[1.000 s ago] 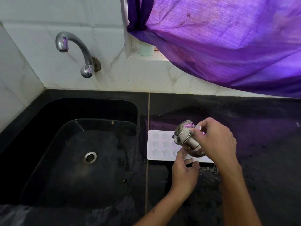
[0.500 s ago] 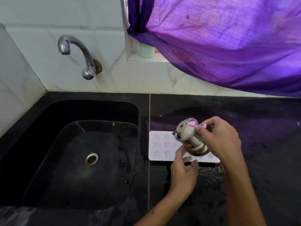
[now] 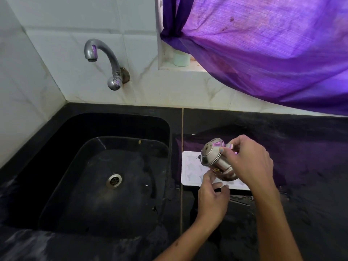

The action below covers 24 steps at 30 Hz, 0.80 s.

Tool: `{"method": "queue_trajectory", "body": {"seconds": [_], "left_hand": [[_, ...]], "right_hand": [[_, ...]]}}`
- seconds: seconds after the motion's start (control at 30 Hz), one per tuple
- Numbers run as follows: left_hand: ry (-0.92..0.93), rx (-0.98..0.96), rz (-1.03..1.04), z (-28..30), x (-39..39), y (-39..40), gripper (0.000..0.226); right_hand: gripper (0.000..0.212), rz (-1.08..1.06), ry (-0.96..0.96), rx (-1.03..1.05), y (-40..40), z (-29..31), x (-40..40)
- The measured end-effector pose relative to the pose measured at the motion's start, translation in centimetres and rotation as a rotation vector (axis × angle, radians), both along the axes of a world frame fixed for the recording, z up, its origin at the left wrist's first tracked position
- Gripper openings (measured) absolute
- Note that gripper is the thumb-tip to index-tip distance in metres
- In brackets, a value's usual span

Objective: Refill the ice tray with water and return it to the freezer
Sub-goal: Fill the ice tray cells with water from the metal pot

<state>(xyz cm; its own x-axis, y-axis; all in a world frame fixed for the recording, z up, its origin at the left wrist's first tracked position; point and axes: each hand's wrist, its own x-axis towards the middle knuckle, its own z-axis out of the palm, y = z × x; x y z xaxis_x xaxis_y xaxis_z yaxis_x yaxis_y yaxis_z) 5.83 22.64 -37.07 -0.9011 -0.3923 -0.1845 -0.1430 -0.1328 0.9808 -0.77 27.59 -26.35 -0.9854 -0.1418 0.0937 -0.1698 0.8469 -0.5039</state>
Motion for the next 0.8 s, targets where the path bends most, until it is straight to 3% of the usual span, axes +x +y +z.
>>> {"method": "queue_trajectory", "body": {"seconds": [0.53, 0.8], "left_hand": [[-0.052, -0.027, -0.034, -0.4, 0.2, -0.2, 0.048], [0.006, -0.102, -0.015, -0.1, 0.8, 0.9, 0.055]], "right_hand": [[0.015, 0.004, 0.012, 0.006, -0.1, -0.3, 0.1], [0.016, -0.046, -0.111, -0.241, 2.2, -0.6, -0.5]]}}
